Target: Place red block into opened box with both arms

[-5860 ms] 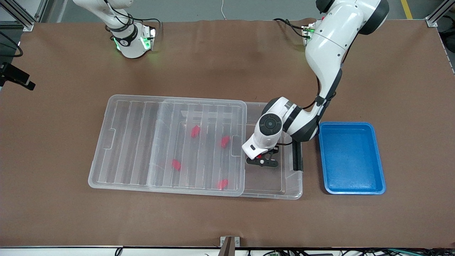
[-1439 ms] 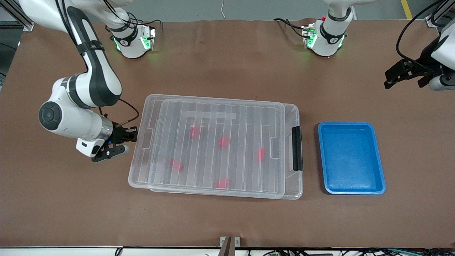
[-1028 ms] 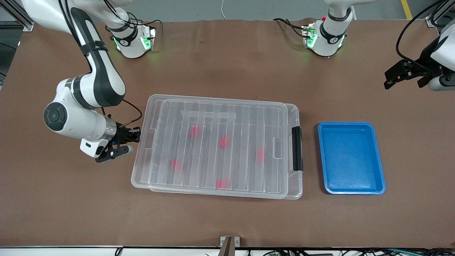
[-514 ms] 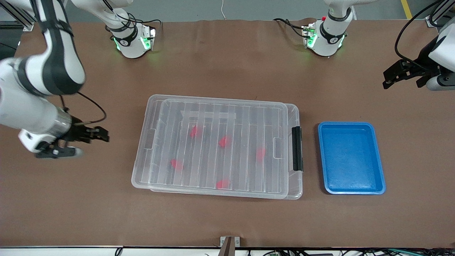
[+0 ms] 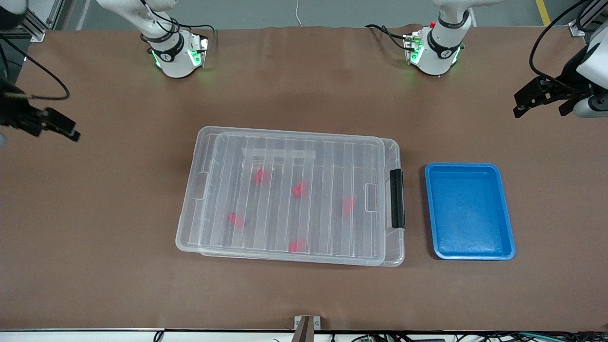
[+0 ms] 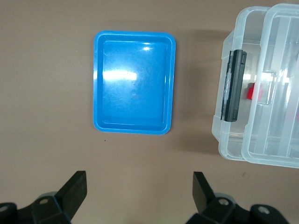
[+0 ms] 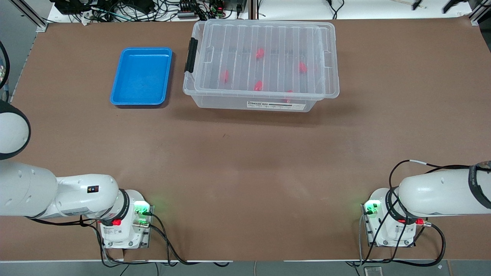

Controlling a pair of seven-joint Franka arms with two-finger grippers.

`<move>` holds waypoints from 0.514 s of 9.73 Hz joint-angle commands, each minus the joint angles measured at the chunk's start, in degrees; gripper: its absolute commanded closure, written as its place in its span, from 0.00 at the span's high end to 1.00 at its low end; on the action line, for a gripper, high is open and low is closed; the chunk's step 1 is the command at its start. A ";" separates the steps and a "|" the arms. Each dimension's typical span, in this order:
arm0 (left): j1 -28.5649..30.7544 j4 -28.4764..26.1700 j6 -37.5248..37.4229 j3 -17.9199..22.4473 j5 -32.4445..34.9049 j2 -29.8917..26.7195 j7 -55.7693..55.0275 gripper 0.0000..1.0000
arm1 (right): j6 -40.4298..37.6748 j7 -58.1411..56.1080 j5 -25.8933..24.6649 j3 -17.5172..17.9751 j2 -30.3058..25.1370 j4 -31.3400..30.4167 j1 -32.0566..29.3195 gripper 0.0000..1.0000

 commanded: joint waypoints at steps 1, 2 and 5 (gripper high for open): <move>0.37 -0.61 -0.36 -0.58 0.25 0.33 0.74 1.00 | -5.23 -2.57 0.00 -1.18 -1.26 2.88 -0.25 1.00; 0.37 -0.70 -0.45 -0.67 0.17 0.33 0.74 1.00 | -5.08 -2.67 -0.18 -1.10 -1.09 2.29 -0.16 1.00; 0.28 -0.52 -1.76 -0.67 0.25 0.33 0.74 1.00 | -0.96 -2.59 0.08 -1.19 -0.47 1.75 -0.34 1.00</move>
